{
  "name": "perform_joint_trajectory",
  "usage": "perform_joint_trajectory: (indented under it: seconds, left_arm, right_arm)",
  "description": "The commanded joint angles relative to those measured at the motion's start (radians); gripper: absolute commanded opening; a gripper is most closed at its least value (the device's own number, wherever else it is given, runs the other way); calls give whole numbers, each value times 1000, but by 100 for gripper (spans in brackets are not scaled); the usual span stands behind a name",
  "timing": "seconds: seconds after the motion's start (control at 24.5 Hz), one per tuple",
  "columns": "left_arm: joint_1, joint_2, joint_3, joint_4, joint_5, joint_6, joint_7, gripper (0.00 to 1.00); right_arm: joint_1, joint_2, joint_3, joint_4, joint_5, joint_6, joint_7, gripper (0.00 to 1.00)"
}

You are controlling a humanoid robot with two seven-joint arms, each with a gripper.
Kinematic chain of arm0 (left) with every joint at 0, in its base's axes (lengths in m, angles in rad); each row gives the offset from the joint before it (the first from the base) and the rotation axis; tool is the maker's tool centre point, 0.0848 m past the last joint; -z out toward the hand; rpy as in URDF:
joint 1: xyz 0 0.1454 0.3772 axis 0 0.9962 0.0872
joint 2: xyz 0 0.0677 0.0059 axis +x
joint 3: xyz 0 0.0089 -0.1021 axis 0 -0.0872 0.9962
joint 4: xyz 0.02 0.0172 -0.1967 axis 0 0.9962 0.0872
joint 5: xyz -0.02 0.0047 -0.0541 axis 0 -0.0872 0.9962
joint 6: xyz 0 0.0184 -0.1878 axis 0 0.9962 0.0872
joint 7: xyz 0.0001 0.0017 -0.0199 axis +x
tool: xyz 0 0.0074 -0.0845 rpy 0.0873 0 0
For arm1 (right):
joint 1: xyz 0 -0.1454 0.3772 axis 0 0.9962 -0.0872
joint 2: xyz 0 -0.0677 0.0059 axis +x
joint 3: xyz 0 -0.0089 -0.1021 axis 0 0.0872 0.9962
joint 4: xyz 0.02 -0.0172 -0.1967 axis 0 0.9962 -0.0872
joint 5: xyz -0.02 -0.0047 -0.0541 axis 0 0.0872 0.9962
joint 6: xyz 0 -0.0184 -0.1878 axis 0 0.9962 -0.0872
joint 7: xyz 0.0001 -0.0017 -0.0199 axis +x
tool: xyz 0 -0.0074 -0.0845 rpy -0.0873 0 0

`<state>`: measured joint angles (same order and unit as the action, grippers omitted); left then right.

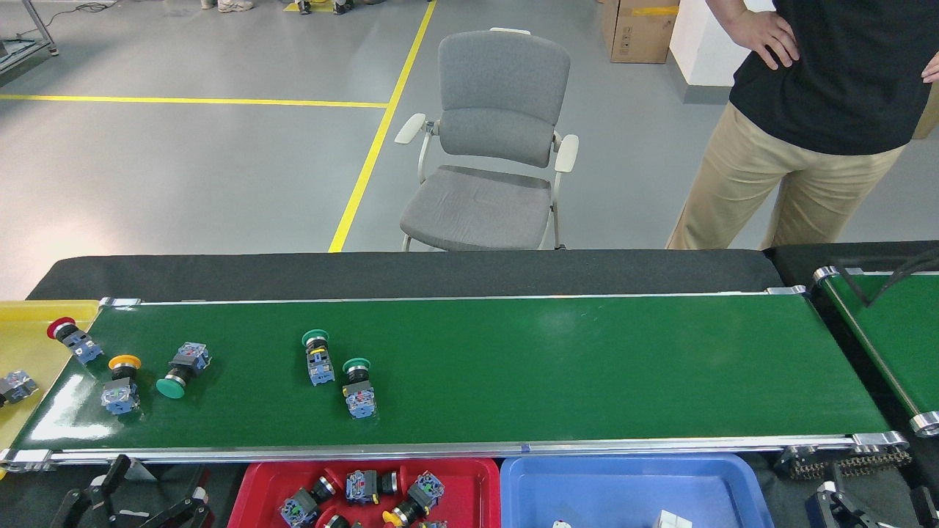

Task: Pick switch part from conveyor to tray

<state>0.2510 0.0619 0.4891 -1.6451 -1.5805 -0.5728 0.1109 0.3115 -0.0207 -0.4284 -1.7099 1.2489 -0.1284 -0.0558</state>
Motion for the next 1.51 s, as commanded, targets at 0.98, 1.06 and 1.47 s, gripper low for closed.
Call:
perform_joint_trajectory:
  seconds: [0.98,1.06,1.47]
  left_arm:
    - [-274,108,-46,332,2,131,-91,99]
    - [-283,108,-46,341,2,131,-91,98]
    - [-389,162,-52,516,0,214,-83,91]
  right_arm:
    - [-153,47,255,-1,7,-134,99,99]
    - [-163,47,261,3,10,-134,99,99]
    - [-195,74,319,15,47,-120,99,99]
